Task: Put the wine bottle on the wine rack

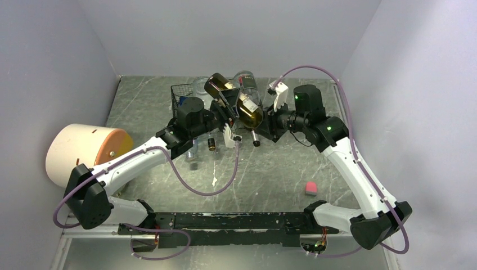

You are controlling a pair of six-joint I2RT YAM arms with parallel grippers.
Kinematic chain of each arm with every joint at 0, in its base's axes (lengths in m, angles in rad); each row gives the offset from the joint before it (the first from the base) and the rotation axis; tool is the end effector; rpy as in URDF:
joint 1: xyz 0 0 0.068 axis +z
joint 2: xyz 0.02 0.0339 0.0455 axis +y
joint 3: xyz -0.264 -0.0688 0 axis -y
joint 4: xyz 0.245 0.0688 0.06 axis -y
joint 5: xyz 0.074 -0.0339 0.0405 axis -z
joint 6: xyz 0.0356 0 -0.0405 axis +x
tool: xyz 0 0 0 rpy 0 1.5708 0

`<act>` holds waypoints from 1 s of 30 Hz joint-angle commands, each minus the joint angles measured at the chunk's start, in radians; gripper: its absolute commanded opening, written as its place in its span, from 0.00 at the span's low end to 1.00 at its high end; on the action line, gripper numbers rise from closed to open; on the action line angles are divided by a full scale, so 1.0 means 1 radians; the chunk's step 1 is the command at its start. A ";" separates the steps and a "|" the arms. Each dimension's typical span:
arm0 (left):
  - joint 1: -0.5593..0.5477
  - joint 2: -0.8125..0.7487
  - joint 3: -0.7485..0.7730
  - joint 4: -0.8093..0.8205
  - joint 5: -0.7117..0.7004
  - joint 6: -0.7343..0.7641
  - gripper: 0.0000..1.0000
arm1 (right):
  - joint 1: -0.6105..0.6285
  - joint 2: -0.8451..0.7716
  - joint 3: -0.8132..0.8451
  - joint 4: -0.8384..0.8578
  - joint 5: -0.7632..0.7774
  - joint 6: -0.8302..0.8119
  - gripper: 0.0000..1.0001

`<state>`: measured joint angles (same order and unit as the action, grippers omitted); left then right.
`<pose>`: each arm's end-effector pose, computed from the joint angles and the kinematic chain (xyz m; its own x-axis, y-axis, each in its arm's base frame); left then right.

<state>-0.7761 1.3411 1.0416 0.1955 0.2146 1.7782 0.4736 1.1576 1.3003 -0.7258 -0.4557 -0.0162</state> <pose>0.2230 -0.2295 0.3443 0.8329 0.5222 0.1832 -0.0996 -0.1842 0.9778 0.2033 0.1218 0.3912 -0.4780 -0.2613 -0.8386 -0.7443 0.6274 0.2288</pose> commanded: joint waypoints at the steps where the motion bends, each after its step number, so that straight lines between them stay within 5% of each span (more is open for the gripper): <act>1: -0.015 -0.036 0.107 0.115 0.000 -0.087 0.07 | 0.014 0.022 -0.002 0.044 -0.005 0.025 0.43; 5: -0.015 -0.037 0.115 0.112 -0.013 -0.117 0.07 | 0.014 0.038 0.013 0.050 0.015 0.034 0.33; 9: -0.014 -0.040 0.135 0.079 -0.015 -0.169 0.07 | 0.014 0.033 0.017 0.066 0.034 0.039 0.02; 12: -0.015 -0.044 0.168 0.022 -0.007 -0.237 0.08 | 0.014 0.014 0.018 0.092 0.066 0.051 0.00; 17: -0.014 -0.070 0.153 0.051 0.030 -0.353 0.45 | 0.014 -0.034 0.006 0.182 0.090 0.084 0.00; 21: -0.015 -0.095 0.120 0.076 0.061 -0.405 0.49 | 0.014 -0.047 0.020 0.195 0.078 0.090 0.00; 30: -0.014 -0.103 0.090 0.070 -0.002 -0.421 0.94 | 0.014 -0.087 0.019 0.242 0.129 0.120 0.00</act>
<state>-0.7773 1.3098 1.0992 0.0853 0.1902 1.5398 0.4973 1.1183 1.3029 -0.6640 -0.4213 0.0612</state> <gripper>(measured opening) 0.859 0.378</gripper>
